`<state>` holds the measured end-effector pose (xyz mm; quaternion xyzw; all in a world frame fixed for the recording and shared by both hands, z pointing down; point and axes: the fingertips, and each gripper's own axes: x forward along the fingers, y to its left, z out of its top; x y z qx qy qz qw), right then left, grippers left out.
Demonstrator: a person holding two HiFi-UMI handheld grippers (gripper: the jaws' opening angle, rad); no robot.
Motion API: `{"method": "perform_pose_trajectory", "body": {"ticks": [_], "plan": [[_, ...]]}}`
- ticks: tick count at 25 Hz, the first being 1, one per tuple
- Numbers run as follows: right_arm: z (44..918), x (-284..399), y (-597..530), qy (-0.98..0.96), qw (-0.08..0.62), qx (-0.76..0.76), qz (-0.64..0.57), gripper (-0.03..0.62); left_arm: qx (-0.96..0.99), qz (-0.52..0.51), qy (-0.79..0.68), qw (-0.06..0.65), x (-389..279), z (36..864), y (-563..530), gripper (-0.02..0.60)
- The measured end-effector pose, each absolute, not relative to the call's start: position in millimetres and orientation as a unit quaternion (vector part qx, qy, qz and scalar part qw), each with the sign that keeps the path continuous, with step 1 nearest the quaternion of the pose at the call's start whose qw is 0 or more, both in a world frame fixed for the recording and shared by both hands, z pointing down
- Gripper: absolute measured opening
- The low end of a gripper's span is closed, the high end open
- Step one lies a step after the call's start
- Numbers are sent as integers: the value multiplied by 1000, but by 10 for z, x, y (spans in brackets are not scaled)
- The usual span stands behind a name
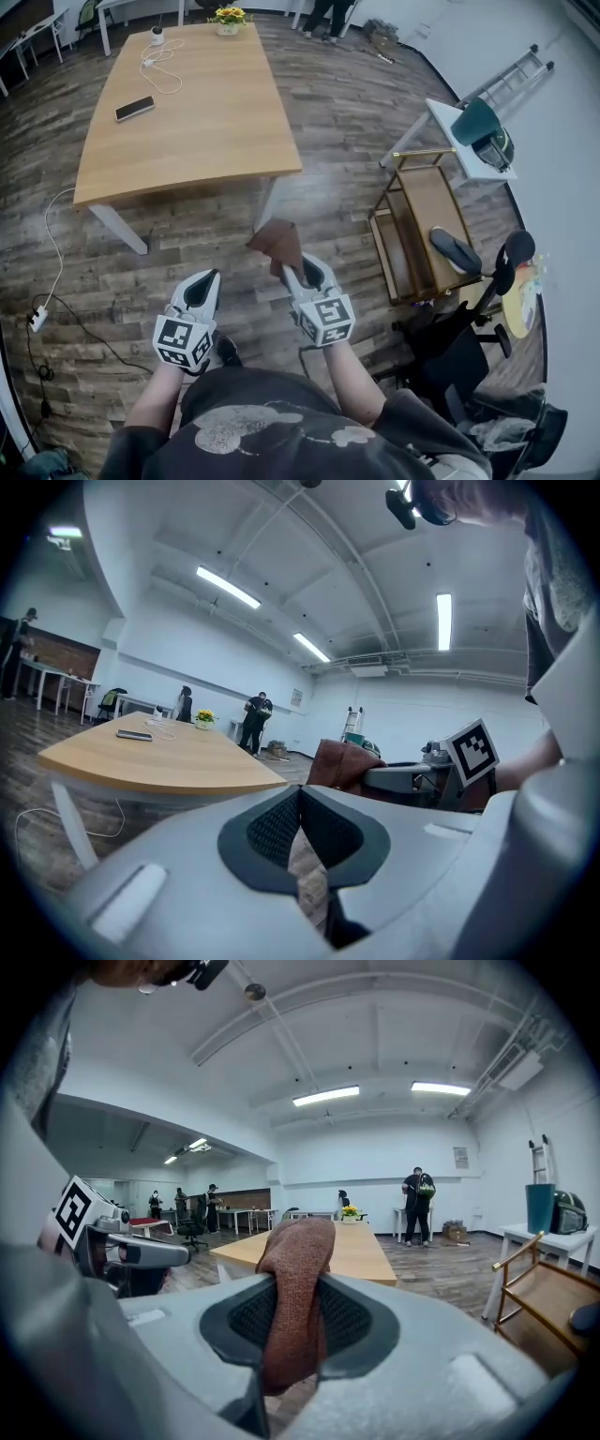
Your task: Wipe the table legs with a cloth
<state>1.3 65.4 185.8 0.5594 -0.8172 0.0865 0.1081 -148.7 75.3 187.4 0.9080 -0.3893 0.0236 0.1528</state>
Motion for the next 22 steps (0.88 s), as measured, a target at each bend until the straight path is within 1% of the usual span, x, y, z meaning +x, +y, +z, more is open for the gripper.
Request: {"method": "perform_pose_trajectory", "body": {"ticks": [11, 14, 18, 22], "plan": [[1869, 548, 1572, -814, 95, 564, 105, 87, 903, 31, -395, 167, -939, 1864, 1706, 18], [1874, 621, 1855, -817, 92, 560, 101, 86, 900, 30, -405, 159, -877, 1828, 1910, 18], [1938, 741, 2291, -824, 112, 549, 86, 87, 895, 26, -421, 149, -772, 1811, 2248, 18], [1973, 911, 2716, -827, 107, 544, 94, 87, 888, 21, -436, 143, -671, 1767, 2691, 18]]}}
